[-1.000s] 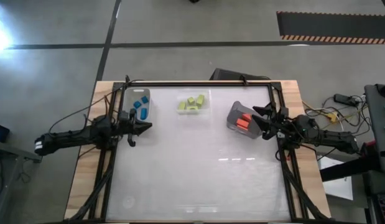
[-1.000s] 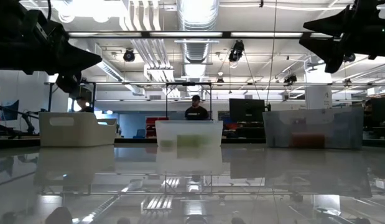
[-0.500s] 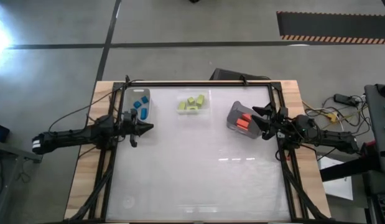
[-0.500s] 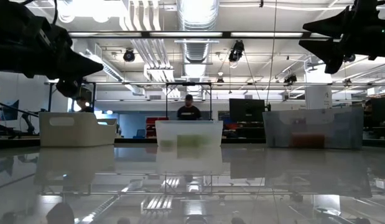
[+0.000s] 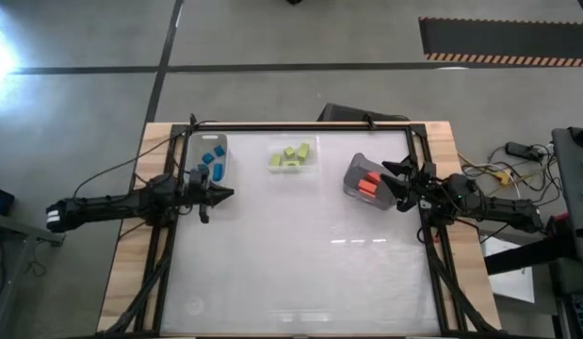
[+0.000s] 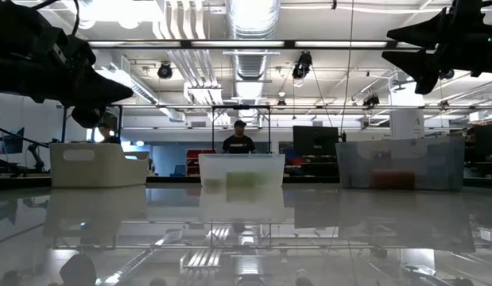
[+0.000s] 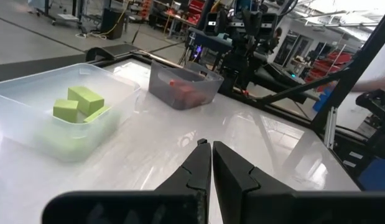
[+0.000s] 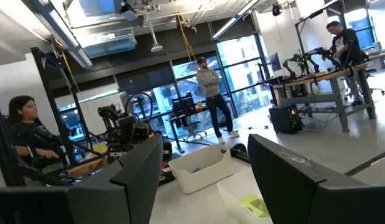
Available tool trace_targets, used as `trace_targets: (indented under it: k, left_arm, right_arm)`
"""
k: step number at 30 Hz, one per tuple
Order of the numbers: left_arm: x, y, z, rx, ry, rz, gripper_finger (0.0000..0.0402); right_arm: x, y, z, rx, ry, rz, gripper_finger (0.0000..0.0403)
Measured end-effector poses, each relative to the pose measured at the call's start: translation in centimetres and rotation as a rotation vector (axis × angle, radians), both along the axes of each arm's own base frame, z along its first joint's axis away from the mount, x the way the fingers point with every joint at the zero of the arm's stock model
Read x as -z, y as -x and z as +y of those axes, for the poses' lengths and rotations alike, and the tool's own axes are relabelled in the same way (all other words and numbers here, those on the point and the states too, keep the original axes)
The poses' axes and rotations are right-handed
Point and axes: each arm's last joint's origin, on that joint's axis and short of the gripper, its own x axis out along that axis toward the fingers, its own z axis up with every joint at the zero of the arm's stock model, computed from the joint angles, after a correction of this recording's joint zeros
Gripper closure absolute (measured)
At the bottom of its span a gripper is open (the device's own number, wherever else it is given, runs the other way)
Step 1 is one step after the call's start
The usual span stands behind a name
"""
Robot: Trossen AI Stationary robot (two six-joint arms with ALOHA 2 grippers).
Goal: Sort & place blocks by color
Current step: Return to Home Position
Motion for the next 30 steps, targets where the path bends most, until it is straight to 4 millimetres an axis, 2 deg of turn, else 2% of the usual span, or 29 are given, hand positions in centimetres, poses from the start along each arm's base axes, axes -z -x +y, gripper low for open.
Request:
trace_targets:
  k: [30]
  left_arm:
    - [0.68, -0.35, 0.07, 0.0, 0.014, 0.071, 0.0402]
  right_arm:
    - [0.02, -0.01, 0.0, 0.0, 0.0, 0.001, 0.0177]
